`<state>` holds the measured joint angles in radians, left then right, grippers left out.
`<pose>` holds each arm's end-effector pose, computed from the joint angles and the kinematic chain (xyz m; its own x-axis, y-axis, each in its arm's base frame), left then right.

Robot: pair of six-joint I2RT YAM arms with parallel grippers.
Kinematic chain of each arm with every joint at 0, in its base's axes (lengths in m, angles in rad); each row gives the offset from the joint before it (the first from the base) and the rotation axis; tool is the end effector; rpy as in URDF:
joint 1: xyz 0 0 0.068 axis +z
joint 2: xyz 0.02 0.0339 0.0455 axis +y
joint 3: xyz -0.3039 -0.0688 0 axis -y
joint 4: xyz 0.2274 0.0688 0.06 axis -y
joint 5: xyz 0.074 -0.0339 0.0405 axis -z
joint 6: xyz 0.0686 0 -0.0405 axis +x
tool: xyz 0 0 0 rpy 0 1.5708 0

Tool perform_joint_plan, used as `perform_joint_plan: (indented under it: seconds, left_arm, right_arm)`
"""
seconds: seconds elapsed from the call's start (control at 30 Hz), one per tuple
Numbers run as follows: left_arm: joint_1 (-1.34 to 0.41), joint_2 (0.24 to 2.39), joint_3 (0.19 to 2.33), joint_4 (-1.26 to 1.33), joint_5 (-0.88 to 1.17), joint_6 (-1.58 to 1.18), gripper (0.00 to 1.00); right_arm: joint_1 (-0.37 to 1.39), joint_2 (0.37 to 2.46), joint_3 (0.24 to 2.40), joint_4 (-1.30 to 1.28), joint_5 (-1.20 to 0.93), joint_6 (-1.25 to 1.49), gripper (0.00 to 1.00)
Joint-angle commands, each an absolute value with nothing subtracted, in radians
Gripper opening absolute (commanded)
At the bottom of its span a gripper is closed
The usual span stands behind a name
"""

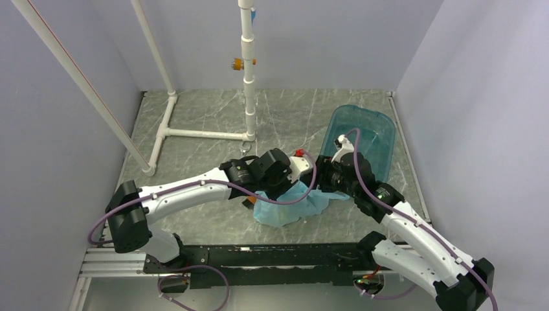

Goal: Take the fake fruits out of the plastic bag

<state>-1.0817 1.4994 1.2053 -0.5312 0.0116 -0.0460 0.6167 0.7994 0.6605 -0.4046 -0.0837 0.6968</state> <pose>0.1544 -0.2918 0.3034 -0.3856 0.6266 -0.6772 0.8696 0.4922 -0.0397 0.1301 0.0992 0.2857 -0.7309 0.2658 -0.6286 -0.2160 0.7836 0.5824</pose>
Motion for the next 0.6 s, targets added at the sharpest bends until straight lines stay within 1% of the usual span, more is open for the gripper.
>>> perform_joint_plan:
  seconds: [0.0,0.17,0.23,0.37,0.43,0.47,0.5,0.57]
  left_arm:
    - [-1.085,1.444,1.212,-0.501,-0.030,-0.026,0.00]
    - [-1.085,1.424,1.200,-0.495,-0.022,-0.033,0.00]
    - [-1.085,1.424,1.200,-0.498,-0.028,-0.032,0.00]
    - [-1.085,1.423,1.205,-0.502,-0.030,-0.030,0.00]
    - [-1.085,1.425,1.204,-0.502,-0.027,-0.032,0.00]
    - [-1.085,1.426,1.205,-0.502,-0.025,-0.031,0.00]
    - [-1.085,1.427,1.205,-0.501,-0.023,-0.031,0.00]
    - [-1.085,1.427,1.207,-0.501,-0.024,-0.031,0.00]
  right_arm:
    - [0.617,0.842,0.736,-0.401,-0.036,0.663,0.59]
    - [0.618,0.941,0.742,-0.315,-0.067,0.689,0.59]
    - [0.635,0.985,0.742,-0.300,-0.063,0.697,0.61]
    - [0.747,1.044,0.761,-0.354,0.114,0.702,0.66]
    - [0.787,1.044,0.755,-0.366,0.188,0.724,0.67]
    - [0.801,1.040,0.752,-0.379,0.230,0.743,0.66]
    - [0.810,1.035,0.746,-0.391,0.264,0.757,0.63]
    - [0.814,1.017,0.728,-0.394,0.307,0.782,0.48]
